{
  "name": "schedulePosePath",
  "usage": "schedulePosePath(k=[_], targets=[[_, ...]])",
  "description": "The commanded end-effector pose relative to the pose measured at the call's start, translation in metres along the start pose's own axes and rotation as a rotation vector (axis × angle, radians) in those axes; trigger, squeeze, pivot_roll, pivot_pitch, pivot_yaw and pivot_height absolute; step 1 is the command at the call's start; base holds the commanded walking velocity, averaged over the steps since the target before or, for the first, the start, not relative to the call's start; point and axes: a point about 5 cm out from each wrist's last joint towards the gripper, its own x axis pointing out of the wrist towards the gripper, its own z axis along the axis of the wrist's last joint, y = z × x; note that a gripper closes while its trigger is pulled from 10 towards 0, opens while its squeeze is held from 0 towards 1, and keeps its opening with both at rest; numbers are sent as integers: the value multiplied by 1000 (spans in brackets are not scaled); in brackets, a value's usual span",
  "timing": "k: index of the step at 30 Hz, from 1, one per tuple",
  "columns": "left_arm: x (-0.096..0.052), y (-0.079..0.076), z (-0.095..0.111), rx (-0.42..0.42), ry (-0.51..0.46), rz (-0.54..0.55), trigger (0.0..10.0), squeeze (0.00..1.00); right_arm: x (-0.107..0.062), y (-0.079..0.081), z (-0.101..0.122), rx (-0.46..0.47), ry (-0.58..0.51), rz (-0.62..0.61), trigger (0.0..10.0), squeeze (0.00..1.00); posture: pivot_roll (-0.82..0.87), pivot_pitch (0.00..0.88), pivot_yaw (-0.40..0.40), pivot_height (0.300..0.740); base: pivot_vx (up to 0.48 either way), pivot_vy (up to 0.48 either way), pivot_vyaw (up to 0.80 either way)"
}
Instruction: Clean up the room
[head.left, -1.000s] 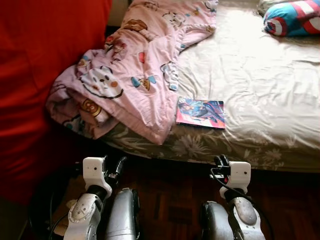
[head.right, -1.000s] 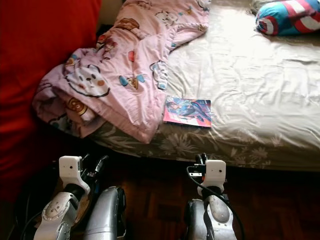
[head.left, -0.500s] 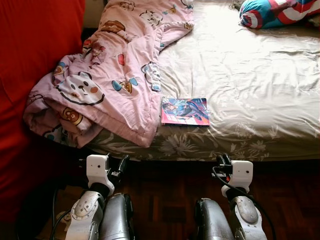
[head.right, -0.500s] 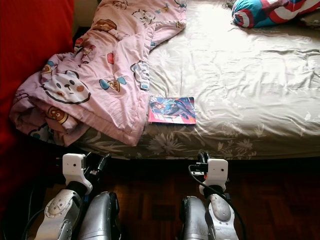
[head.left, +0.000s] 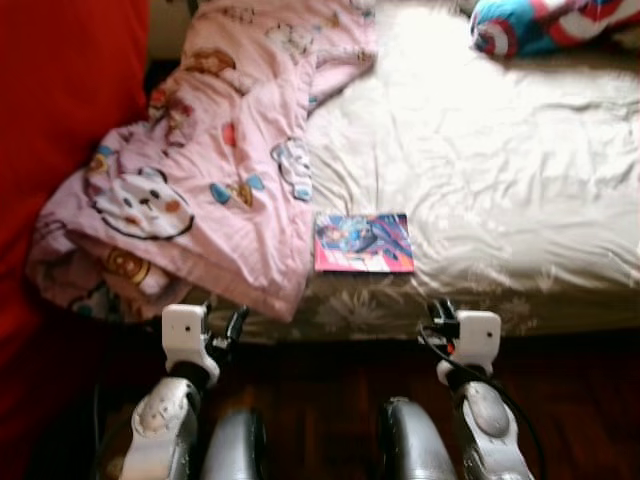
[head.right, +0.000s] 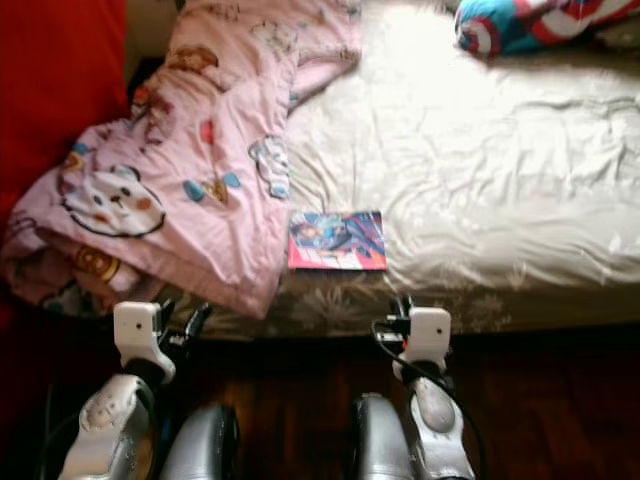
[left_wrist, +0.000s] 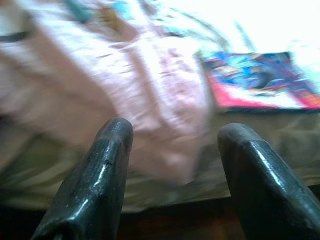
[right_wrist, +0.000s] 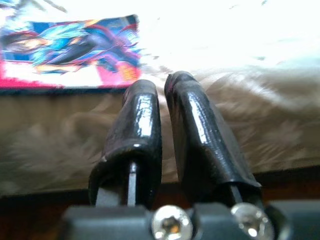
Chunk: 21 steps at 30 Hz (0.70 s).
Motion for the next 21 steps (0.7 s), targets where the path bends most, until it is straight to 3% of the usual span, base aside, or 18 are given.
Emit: schedulePosePath(k=[1,15,21], targets=[[-6,9,-3,10,19,29,10000,0,-2,5,-4,15,13,4,10000,0,75,196,-32,595,330,0,0],[-6,8,-4,14,18,21,10000,0,-4,10,-10,12,50,61,10000,0,69,194,-32,595,325,0,0],[-5,6,-4,11,19,12,10000,0,-3,17,-12,33,64,110,10000,0,66,186,-29,595,0,0,0]])
